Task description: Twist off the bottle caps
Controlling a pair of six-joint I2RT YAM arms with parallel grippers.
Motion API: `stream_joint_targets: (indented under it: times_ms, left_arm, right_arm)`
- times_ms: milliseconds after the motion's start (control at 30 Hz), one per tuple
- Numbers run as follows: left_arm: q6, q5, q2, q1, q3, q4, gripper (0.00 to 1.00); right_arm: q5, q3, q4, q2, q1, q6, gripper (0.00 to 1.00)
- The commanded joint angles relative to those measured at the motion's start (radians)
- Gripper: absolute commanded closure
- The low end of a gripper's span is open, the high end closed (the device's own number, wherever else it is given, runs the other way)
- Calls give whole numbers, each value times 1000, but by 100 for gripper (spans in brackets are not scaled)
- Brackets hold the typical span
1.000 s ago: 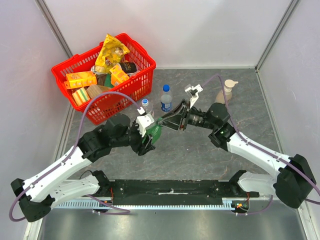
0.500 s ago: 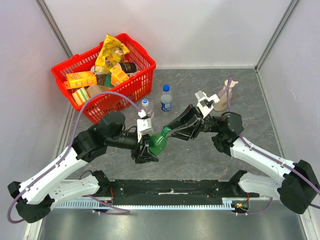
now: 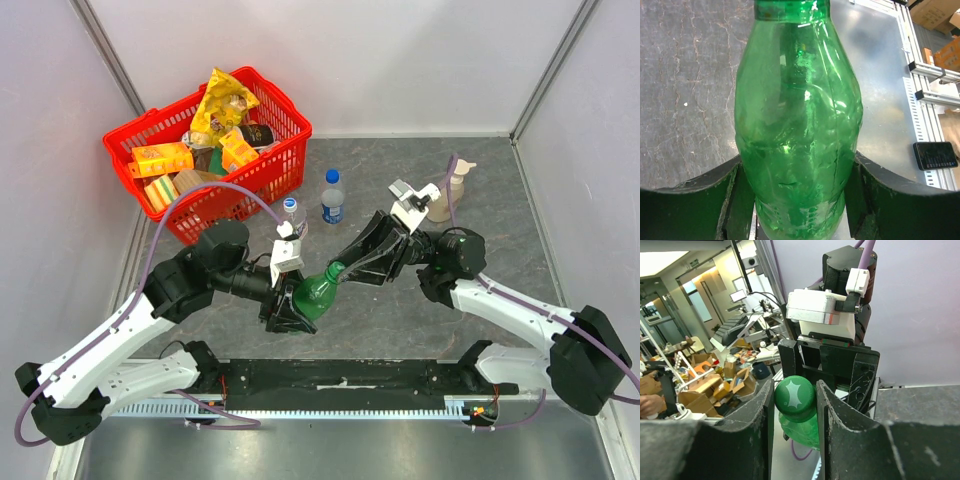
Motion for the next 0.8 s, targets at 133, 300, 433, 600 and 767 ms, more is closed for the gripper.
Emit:
stream_joint_targets:
  times_ms: [133,300,433,600,767]
  left_arm:
    - [40,67,-16,-12,23,32,58]
    - [38,-2,-14,-14,15,21,58]
    - [41,-77,-5,-14,9,4,57]
    - [37,-177,7,-14,-5,-10,57]
    - [31,-333,17,-14,-29,-7,57]
  right_arm:
    - [12,22,181,-13,-9,27,90]
    - [61,24,-69,-89,-9,-131,43]
    - [114,28,-212,-143,-9,-225,4]
    - [199,56,-428,-194,-9,-323,2]
    - [383,100,-733,-237,-11,-452,2]
